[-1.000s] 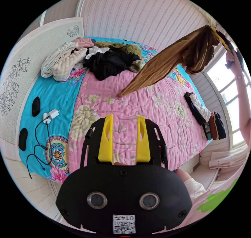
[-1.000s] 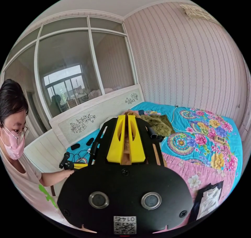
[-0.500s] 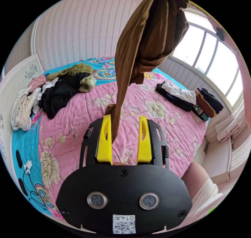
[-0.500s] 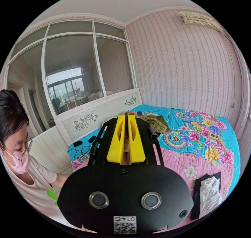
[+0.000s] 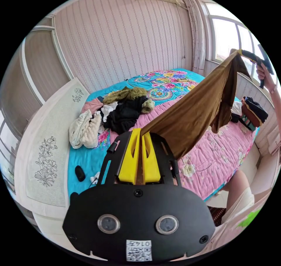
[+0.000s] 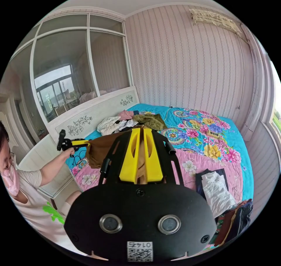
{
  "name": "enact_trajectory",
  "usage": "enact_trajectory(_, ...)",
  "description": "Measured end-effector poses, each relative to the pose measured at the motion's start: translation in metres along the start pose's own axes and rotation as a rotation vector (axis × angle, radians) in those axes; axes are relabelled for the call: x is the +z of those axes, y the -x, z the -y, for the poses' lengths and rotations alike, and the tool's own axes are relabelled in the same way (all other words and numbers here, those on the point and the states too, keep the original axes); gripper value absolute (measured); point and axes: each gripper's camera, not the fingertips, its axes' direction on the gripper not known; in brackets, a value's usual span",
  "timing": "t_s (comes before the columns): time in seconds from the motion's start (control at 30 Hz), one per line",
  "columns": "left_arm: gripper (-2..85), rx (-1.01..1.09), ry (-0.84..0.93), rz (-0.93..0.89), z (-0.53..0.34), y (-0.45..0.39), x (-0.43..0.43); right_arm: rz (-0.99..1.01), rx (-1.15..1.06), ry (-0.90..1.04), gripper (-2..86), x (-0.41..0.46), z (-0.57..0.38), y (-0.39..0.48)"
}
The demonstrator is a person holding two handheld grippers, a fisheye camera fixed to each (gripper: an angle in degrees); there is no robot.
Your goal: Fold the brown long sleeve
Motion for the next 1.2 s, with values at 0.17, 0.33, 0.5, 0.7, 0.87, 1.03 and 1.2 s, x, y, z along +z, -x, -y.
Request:
enact_trajectory(0.17, -0.8, 0.043, -0.020, 0.079, -0.019, -0.033, -0.064, 0.127, 0.076, -0.018, 0.9, -0.051, -0.058, -0.002)
enact_trajectory(0.33, -0.8, 0.118, -0.026, 0.133, -0.033, -0.078, -0.097, 0.135, 0.082, -0.010, 0.6, -0.110, -0.108, 0.007)
enact_trajectory(0.5, -0.8, 0.189, -0.036, 0.092, -0.039, -0.114, -0.123, 0.110, 0.021, -0.041, 0.5, -0.183, -0.144, 0.026)
enact_trajectory(0.7, -0.7, 0.206, -0.081, 0.041, -0.043, -0.140, -0.152, 0.056, -0.063, -0.151, 0.4, -0.247, -0.176, 0.043)
enact_trajectory(0.87, -0.8, 0.164, -0.188, -0.019, -0.029, -0.149, -0.185, 0.075, -0.051, -0.280, 0.3, -0.298, -0.189, 0.040)
enact_trajectory(1.03, -0.7, 0.179, -0.269, 0.056, -0.008, -0.166, -0.225, 0.001, -0.136, -0.364, 0.3, -0.354, -0.179, 0.055)
enact_trajectory(1.2, -0.8, 0.176, -0.346, 0.125, 0.008, -0.171, -0.271, -0.036, -0.203, -0.422, 0.2, -0.405, -0.162, 0.071)
